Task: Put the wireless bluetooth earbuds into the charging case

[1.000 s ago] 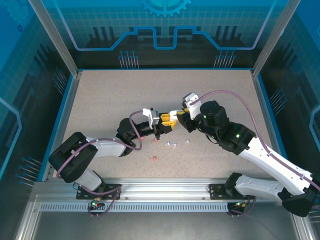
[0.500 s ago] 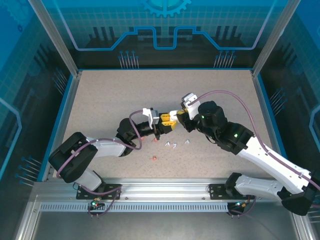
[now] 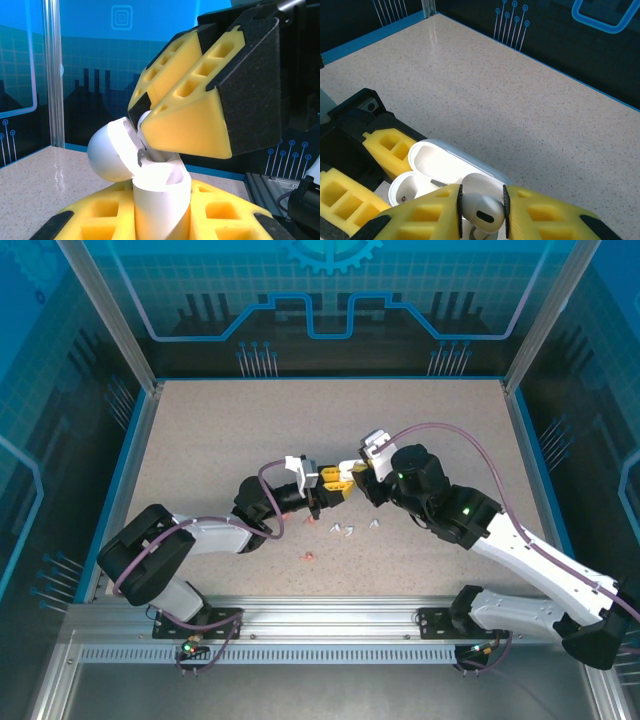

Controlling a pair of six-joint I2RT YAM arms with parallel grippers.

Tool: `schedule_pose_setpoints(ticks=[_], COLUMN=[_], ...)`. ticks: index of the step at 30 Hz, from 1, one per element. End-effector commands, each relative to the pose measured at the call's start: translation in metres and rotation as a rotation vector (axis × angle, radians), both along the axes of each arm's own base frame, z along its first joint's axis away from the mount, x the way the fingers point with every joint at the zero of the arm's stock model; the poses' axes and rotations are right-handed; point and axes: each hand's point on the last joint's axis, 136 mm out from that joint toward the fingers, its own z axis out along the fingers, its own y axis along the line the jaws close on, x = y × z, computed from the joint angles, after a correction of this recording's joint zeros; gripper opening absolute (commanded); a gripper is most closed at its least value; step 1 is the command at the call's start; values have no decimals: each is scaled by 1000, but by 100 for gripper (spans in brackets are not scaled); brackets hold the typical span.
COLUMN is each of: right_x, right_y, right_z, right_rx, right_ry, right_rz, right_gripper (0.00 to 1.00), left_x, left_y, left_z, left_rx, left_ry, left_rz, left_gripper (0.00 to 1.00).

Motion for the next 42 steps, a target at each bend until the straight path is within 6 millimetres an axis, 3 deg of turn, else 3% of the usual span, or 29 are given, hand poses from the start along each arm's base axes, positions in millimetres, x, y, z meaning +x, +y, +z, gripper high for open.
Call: schedule_pose_setpoints(ticks=[1,13,16,22,28,37,42], right_x=[-1,-8,-8,-11,-16,-14,-12], right_y=[3,4,4,-3,-22,-54,-84], right_z=[0,-5,5,37,57,25,-10], right_rx=[0,39,90,238,392,362,308], right_ry=[-9,70,86,112,131,163,207], right_rz=[2,-3,-6,-8,-15,-122,-252], right_gripper=[27,33,37,58,72,74,79], left_x=[0,2,1,1,0,-3,-1], left_y=[0,-1,-1,0,2,7,13], left_z=[25,23,22,19,19,23,23], left_rx=[-61,-59,-55,-49,-47,-46,-49], left_ry=[-42,-36,-37,-42,-51,-87,-91], left_rz=[4,9,8,16,22,43,87], left_gripper=[0,0,0,0,0,0,0])
